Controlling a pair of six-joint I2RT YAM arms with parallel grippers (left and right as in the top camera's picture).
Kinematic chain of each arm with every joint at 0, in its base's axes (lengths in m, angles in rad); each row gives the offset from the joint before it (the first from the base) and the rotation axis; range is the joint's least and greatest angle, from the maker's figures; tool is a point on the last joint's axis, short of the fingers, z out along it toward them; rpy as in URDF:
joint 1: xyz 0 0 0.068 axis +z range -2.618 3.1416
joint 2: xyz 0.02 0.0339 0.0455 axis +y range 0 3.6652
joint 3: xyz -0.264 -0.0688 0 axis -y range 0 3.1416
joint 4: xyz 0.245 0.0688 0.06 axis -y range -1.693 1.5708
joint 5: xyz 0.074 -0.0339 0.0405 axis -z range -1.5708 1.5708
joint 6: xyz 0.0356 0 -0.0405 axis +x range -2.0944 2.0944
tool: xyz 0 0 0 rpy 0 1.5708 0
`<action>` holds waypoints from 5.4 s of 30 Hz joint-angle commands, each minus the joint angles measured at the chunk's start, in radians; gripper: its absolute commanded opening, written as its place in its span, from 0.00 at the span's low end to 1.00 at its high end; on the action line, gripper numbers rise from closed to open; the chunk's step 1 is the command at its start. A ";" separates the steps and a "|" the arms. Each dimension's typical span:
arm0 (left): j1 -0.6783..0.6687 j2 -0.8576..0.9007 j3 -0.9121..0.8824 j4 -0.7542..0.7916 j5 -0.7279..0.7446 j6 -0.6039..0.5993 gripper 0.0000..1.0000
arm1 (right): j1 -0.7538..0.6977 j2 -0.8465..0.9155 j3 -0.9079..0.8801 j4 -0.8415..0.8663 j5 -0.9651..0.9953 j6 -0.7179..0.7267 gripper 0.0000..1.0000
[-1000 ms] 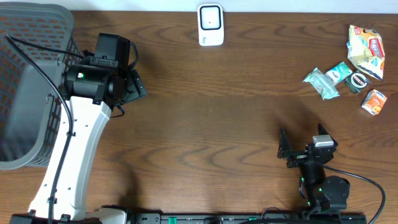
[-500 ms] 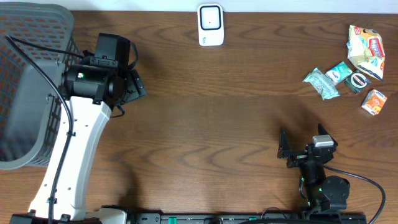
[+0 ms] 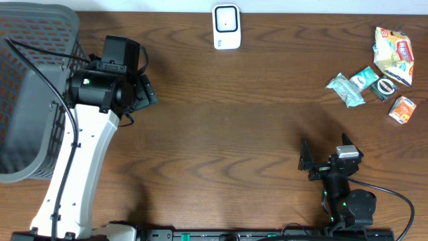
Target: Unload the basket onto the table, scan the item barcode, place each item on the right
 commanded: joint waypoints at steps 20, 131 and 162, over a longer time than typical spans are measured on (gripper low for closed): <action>0.003 -0.292 -0.001 -0.005 -0.013 -0.009 0.98 | 0.009 -0.006 -0.001 -0.005 0.008 0.018 0.99; 0.011 -1.296 -1.255 1.373 0.380 0.459 0.98 | 0.009 -0.006 -0.002 -0.005 0.008 0.018 0.99; 0.011 -1.460 -1.500 1.537 0.240 0.384 0.98 | 0.009 -0.006 -0.001 -0.005 0.008 0.018 0.99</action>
